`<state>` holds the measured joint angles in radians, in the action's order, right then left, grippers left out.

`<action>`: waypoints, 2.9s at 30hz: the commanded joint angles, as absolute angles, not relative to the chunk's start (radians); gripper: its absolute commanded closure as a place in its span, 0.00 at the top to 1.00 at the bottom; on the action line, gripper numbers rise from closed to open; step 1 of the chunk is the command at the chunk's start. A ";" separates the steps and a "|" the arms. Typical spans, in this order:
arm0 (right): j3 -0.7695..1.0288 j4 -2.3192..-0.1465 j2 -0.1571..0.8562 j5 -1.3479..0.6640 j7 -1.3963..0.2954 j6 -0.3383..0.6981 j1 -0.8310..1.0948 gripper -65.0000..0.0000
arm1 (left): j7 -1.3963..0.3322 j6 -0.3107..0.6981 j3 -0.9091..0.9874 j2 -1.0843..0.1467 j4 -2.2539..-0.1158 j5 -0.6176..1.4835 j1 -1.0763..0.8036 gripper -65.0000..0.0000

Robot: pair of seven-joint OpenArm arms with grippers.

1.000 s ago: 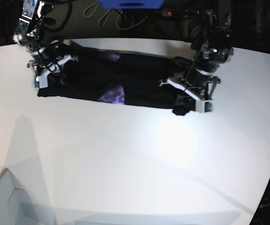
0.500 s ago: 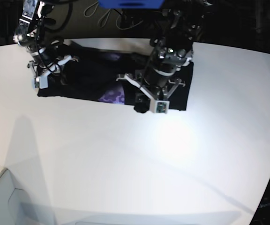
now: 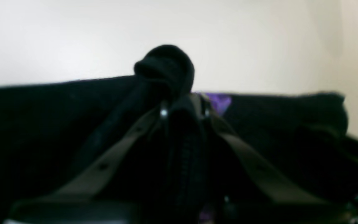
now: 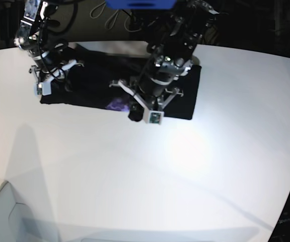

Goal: Layout the t-shirt on the table in an organized manner, then fold the t-shirt properly
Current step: 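Fold the strip end with the left gripper toward the right gripper, then hold the folded strip with both grippers and press it flat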

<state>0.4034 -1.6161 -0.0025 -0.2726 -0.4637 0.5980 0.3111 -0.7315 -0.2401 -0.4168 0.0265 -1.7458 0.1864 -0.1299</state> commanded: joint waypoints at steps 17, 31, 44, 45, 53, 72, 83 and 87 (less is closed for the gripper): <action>0.406 -1.635 0.005 -0.291 -0.441 0.599 0.306 0.25 | -0.700 -0.234 -0.472 0.036 -1.774 0.193 -0.110 0.29; 0.406 -1.635 0.005 -0.291 -0.441 0.599 0.306 0.25 | -0.516 -0.236 -0.444 -0.088 -1.936 0.387 -0.162 0.49; 0.409 -1.647 0.005 -0.291 -0.447 0.596 0.292 0.27 | -0.510 -0.229 -0.185 -0.197 -1.696 0.392 -0.203 0.37; 0.410 -1.659 0.005 -0.291 -0.447 0.596 0.292 0.29 | -0.510 -0.229 -0.183 -0.197 -1.673 0.392 -0.202 0.37; 0.412 -1.781 0.002 -0.291 -0.450 0.595 0.331 0.79 | -0.510 -0.229 -0.183 -0.197 -1.558 0.390 -0.188 0.37; 0.538 -1.581 -0.007 -0.289 -0.449 0.595 0.328 0.91 | -0.510 -0.229 -0.183 -0.225 -1.569 0.392 -0.205 0.37; 0.492 -1.527 -0.010 -0.291 -0.441 0.599 0.328 0.91 | -0.509 -0.229 -0.136 -0.216 -1.569 0.392 -0.219 0.37; 0.464 -1.529 -0.008 -0.291 -0.440 0.599 0.312 0.91 | -0.509 -0.229 -0.134 -0.217 -1.569 0.392 -0.220 0.37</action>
